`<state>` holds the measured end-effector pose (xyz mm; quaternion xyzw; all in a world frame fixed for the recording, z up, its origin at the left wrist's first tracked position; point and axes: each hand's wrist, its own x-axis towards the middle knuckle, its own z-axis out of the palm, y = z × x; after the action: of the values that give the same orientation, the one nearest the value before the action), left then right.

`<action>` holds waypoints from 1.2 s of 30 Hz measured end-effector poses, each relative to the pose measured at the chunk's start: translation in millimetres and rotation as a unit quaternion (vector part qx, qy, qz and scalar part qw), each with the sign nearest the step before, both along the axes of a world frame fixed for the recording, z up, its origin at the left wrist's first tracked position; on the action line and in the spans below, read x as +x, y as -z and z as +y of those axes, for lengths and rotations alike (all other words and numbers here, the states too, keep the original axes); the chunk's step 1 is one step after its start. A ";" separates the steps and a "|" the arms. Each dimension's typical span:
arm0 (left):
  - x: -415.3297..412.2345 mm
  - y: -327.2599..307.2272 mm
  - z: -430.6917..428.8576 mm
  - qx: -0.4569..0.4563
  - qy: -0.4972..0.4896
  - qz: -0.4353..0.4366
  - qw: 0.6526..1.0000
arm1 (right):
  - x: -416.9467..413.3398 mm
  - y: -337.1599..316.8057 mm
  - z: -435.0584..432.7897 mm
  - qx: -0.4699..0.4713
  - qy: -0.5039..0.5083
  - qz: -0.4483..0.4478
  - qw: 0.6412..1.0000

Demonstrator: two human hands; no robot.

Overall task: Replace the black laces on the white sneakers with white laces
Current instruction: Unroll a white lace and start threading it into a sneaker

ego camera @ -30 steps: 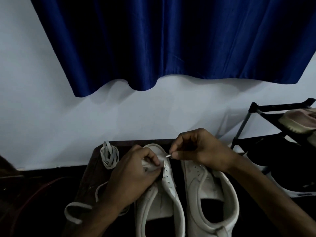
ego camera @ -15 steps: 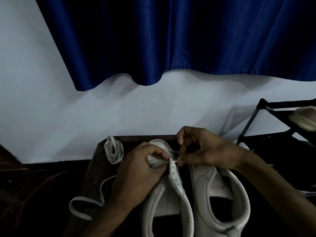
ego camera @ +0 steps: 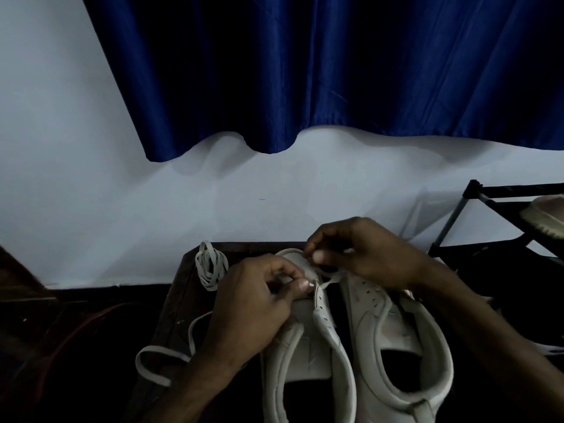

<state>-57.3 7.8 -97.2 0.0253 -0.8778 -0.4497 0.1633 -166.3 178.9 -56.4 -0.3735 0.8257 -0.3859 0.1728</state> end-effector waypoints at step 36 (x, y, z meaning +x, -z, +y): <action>-11.7 13.2 -69.4 0.012 0.236 -0.104 0.966 | 20.4 -16.6 -35.6 0.104 -0.026 -0.056 0.993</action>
<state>-69.0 -61.6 -110.3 -0.1342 -0.8657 -0.4806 -0.0404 -145.9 143.3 -39.8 -0.3522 0.8405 -0.3136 0.2667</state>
